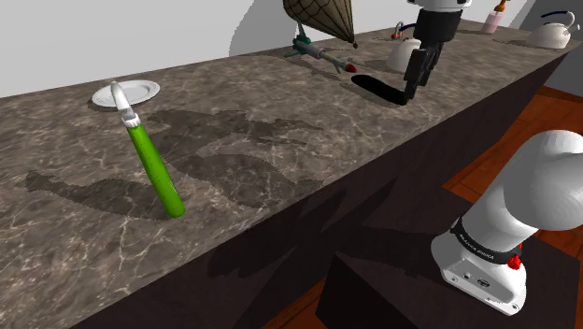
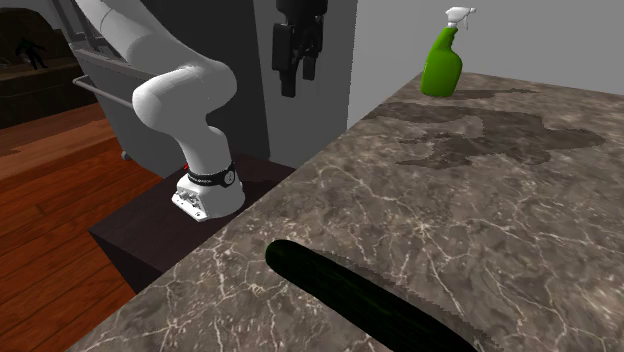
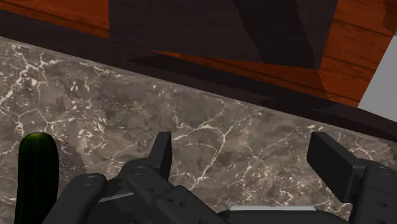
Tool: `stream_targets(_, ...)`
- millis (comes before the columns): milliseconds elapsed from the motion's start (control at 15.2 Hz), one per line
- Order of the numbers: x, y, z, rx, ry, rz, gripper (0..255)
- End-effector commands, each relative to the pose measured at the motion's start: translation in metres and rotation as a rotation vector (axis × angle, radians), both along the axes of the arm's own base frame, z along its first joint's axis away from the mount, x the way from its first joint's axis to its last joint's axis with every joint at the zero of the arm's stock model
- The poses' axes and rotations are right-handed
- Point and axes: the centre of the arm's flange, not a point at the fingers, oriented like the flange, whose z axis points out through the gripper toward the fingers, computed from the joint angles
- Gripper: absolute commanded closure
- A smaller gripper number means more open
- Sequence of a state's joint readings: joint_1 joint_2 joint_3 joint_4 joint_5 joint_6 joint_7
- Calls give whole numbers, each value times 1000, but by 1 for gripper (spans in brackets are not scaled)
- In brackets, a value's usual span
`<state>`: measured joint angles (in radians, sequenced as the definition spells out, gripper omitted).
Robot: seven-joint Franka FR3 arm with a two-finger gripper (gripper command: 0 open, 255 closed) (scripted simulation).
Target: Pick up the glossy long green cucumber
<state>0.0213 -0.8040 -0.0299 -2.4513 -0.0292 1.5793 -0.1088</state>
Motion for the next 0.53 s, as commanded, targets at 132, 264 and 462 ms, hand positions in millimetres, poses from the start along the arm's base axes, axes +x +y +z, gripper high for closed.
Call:
stream_targets(132,16,-20,-7,9,-8,-16,0)
stream_targets(264,31,-41,-14,19,-15,-32,0)
stream_targets(462,54,-72,-26,33,-27,-55,0)
